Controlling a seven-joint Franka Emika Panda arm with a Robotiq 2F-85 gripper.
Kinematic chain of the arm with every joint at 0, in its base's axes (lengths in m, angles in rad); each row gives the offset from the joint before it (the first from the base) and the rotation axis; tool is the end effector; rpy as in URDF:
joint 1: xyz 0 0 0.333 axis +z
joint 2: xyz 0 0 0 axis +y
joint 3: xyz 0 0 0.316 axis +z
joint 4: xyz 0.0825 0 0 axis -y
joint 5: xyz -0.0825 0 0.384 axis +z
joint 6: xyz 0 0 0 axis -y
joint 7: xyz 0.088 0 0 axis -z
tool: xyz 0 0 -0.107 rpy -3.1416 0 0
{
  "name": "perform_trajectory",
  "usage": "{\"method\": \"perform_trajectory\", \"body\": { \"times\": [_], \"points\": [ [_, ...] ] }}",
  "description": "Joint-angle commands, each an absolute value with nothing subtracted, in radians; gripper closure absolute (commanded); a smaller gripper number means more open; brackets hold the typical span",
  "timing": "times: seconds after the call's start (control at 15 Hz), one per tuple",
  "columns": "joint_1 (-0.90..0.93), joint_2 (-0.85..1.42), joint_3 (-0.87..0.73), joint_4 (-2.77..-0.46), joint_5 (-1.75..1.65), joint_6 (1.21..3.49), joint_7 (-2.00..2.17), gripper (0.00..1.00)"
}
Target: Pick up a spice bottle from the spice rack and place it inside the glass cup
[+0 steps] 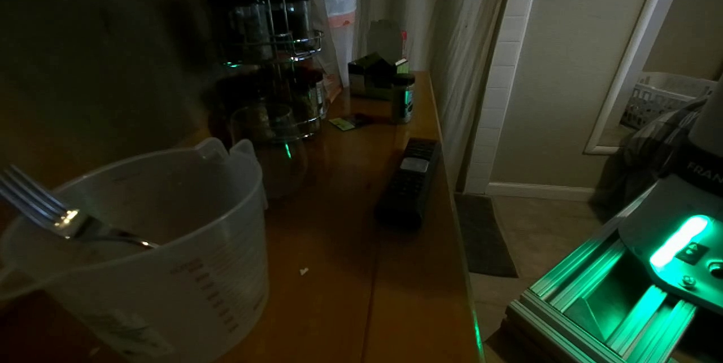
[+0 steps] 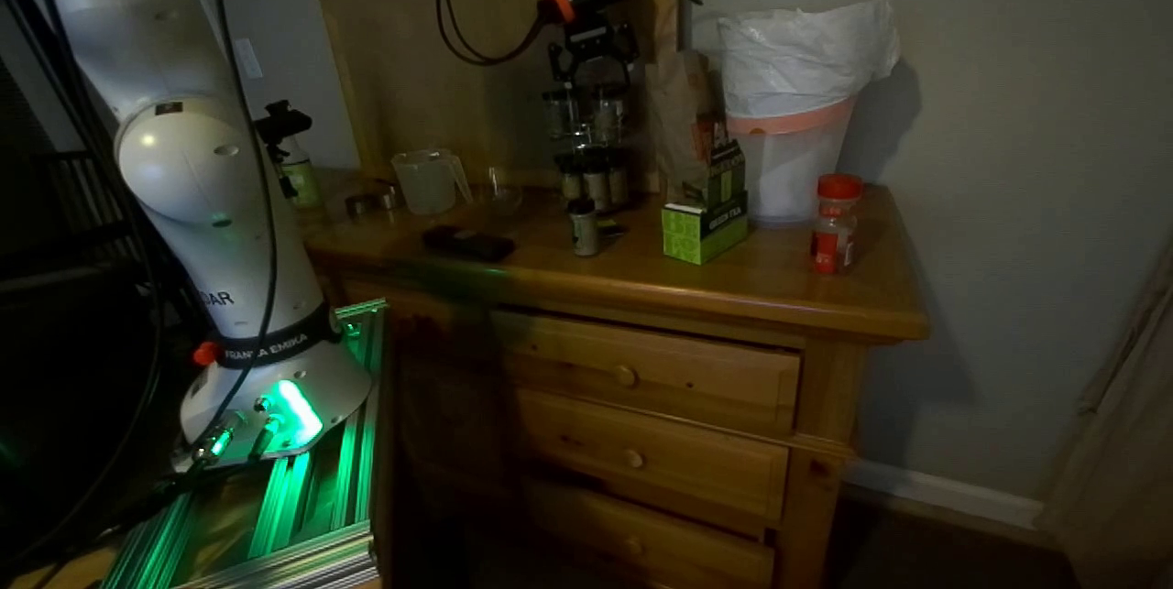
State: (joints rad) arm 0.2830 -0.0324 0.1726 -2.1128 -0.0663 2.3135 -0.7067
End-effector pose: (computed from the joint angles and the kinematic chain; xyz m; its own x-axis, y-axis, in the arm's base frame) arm 0.5015 0.2450 0.4522 0.3449 0.9292 0.1330 0.9096 -0.3658 0.1969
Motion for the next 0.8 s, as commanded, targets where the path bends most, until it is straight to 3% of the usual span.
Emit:
{"method": "perform_trajectory", "body": {
  "times": [0.0, 0.13, 0.47, 0.73],
  "points": [
    [0.262, 0.004, 0.191, -2.078, -0.069, 2.32, -0.689, 0.16],
    [0.261, 0.01, 0.192, -2.074, -0.056, 2.321, -0.696, 0.37],
    [0.256, 0.016, 0.193, -2.061, -0.045, 2.307, -0.701, 0.71],
    [0.241, -0.037, 0.182, -2.063, 0.012, 2.264, -0.729, 0.74]
  ]
}}
